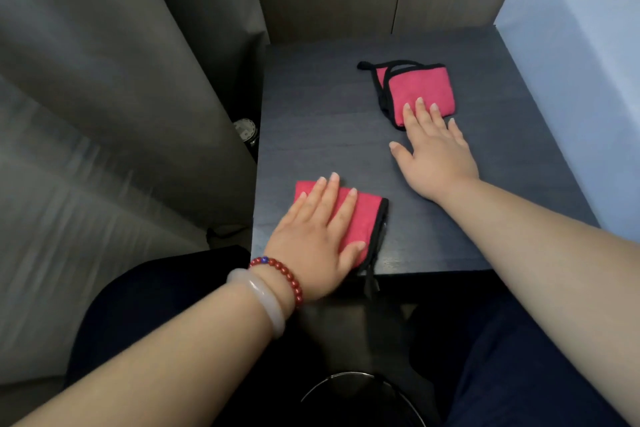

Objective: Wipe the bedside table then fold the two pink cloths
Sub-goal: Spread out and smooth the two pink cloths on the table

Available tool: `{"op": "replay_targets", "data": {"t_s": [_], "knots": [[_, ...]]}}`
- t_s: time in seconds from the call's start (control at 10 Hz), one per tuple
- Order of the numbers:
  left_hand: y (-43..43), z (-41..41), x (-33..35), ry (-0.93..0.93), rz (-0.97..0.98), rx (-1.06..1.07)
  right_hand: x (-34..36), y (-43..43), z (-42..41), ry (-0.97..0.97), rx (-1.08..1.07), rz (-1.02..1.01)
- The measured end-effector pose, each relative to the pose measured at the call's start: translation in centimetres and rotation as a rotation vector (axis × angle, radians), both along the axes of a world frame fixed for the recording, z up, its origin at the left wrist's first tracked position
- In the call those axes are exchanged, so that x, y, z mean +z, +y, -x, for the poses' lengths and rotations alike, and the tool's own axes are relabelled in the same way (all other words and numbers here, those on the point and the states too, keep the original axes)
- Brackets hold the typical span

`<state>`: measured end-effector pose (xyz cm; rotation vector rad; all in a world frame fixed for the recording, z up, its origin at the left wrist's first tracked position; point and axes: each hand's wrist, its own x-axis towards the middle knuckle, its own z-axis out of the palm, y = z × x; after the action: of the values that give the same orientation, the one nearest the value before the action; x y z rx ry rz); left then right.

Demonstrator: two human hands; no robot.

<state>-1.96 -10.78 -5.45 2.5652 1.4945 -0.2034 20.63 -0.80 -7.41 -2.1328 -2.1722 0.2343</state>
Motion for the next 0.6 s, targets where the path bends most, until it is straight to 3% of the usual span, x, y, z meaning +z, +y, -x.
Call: {"op": "replay_targets", "data": {"t_s": [0.3,0.5,0.6], "knots": [[1.4,-4.6,-0.4,0.014,-0.013,0.227,-0.1,0.0,-0.1,-0.008,0.000,-0.008],[-6.2,-3.4,-0.4,-0.117,0.011,-0.143,0.1,0.1,0.0,-0.004,-0.006,0.006],[-2.7,-2.1,-0.4,-0.096,0.008,-0.073,-0.1,0.2,0.0,-0.014,-0.003,0.004]]}}
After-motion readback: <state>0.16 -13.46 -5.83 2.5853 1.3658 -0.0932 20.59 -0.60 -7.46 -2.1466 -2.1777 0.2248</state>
